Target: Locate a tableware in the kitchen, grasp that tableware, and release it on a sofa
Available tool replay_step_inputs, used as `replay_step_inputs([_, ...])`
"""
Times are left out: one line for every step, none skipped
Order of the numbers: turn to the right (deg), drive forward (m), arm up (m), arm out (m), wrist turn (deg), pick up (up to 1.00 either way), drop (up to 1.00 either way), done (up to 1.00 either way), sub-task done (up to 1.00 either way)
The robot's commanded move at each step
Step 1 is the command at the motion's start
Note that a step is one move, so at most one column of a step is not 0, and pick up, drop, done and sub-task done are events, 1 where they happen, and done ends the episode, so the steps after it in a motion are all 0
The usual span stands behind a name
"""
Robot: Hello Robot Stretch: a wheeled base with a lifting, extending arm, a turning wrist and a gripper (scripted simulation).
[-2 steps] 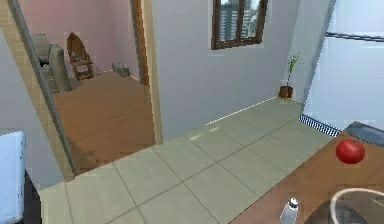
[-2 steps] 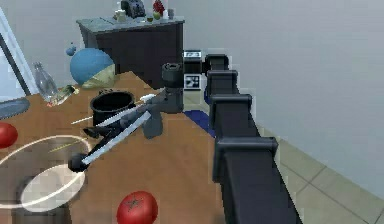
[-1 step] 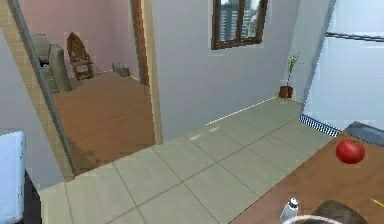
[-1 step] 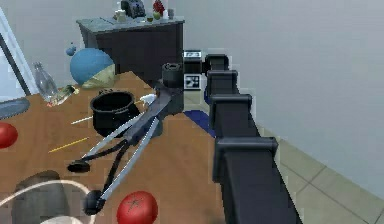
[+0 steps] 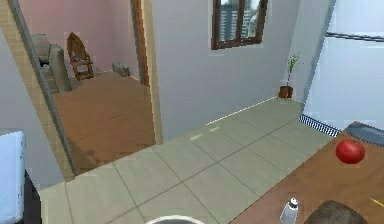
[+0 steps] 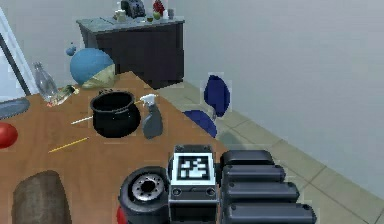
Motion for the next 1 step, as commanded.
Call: replay_step_inputs([-45.0, 0.00, 0.00, 0.00, 0.0, 0.00, 0.00, 0.00, 0.00])
